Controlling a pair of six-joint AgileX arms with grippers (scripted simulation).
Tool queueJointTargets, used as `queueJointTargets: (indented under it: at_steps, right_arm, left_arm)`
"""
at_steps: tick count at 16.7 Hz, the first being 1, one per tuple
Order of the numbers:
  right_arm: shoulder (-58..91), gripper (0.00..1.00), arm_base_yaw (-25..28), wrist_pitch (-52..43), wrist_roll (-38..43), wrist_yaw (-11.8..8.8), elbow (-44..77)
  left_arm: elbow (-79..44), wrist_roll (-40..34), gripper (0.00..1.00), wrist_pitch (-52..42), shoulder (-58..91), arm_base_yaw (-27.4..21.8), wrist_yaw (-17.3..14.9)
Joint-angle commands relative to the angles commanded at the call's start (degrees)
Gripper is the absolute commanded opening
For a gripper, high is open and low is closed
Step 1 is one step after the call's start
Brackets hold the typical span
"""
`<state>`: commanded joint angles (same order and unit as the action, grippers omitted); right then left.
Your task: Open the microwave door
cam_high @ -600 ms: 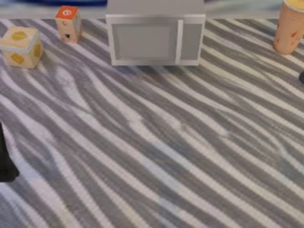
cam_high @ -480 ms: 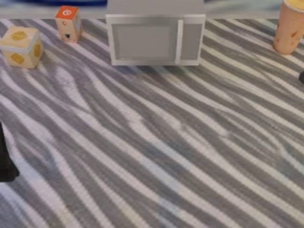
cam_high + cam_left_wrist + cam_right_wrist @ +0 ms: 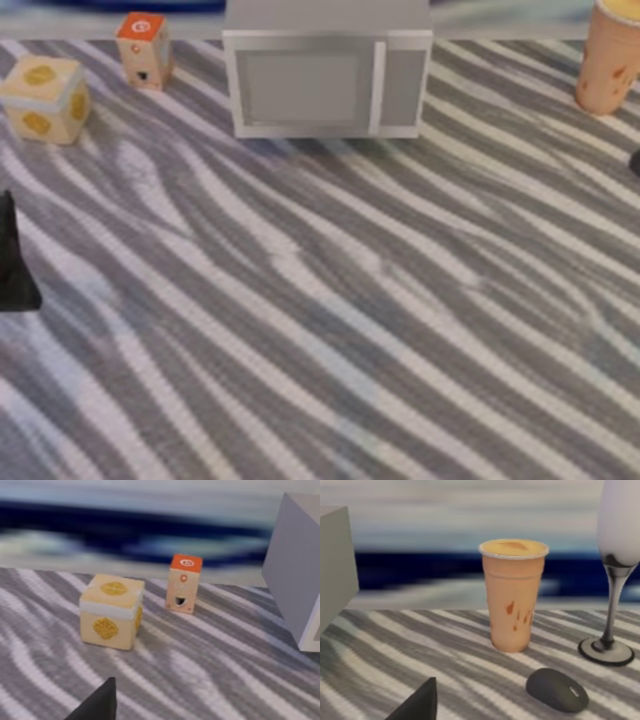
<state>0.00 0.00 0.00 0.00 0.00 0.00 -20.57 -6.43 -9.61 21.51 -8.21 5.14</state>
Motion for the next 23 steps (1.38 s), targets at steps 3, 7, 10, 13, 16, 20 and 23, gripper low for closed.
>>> queueJointTargets:
  at_steps: [3,7,10,13,16,20,23]
  right_arm:
    - [0.0,1.0,0.0,0.0,0.0,0.0,0.0]
    - [0.0,1.0,0.0,0.0,0.0,0.0,0.0]
    - [0.0,1.0,0.0,0.0,0.0,0.0,0.0]
    - [0.0,1.0,0.0,0.0,0.0,0.0,0.0]
    - [0.0,1.0,0.0,0.0,0.0,0.0,0.0]
    - [0.0,1.0,0.0,0.0,0.0,0.0,0.0]
    - [0.0,1.0,0.0,0.0,0.0,0.0,0.0]
  left_arm:
    - [-15.9,-4.7,1.0,-6.1,17.2,-5.5,3.4]
    - [-40.4,-11.9,1.0,-14.1,43.5,-13.6,8.1]
    - [-58.7,-17.4,1.0,-19.8,62.7,-19.5,11.5]
    - [-74.5,-22.1,1.0,-25.3,80.0,-24.8,14.6]
    - [-86.5,-25.8,1.0,-30.4,94.0,-29.3,17.3]
    - [-96.3,-28.8,1.0,-35.4,105.6,-33.2,19.7]
    - [-98.8,-29.5,1.0,-36.8,108.3,-34.2,20.2]
